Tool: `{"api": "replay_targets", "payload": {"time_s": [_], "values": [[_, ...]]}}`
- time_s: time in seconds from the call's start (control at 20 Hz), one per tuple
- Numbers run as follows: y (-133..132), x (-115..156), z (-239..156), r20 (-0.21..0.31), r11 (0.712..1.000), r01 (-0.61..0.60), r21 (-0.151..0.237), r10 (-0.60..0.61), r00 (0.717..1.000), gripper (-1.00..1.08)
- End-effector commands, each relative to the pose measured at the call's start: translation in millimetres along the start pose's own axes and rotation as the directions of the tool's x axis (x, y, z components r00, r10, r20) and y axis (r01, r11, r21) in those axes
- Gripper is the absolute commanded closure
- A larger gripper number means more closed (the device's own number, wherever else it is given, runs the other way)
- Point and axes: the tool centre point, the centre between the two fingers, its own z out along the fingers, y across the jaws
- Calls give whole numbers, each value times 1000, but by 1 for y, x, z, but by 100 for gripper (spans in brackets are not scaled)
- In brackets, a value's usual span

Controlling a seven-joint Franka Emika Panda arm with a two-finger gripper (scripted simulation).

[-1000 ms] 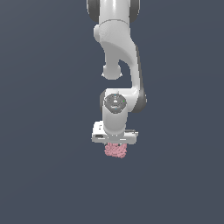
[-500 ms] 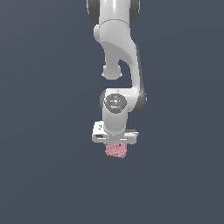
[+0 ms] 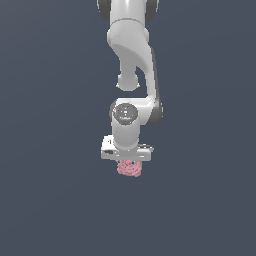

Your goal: Pick up the object and move it to a goal position.

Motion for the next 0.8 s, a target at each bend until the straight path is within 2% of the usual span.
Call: {"api": "replay_targets", "payload": {"time_s": [0.0,0.25,0.75], "values": [[12,-7,-3,2,1000,0,0,0,1000,108],[46,-30,-10,10,1000,3,1,-3,1000,108],[136,-85,-28,29,1000,10,4,-10,1000,108]]}}
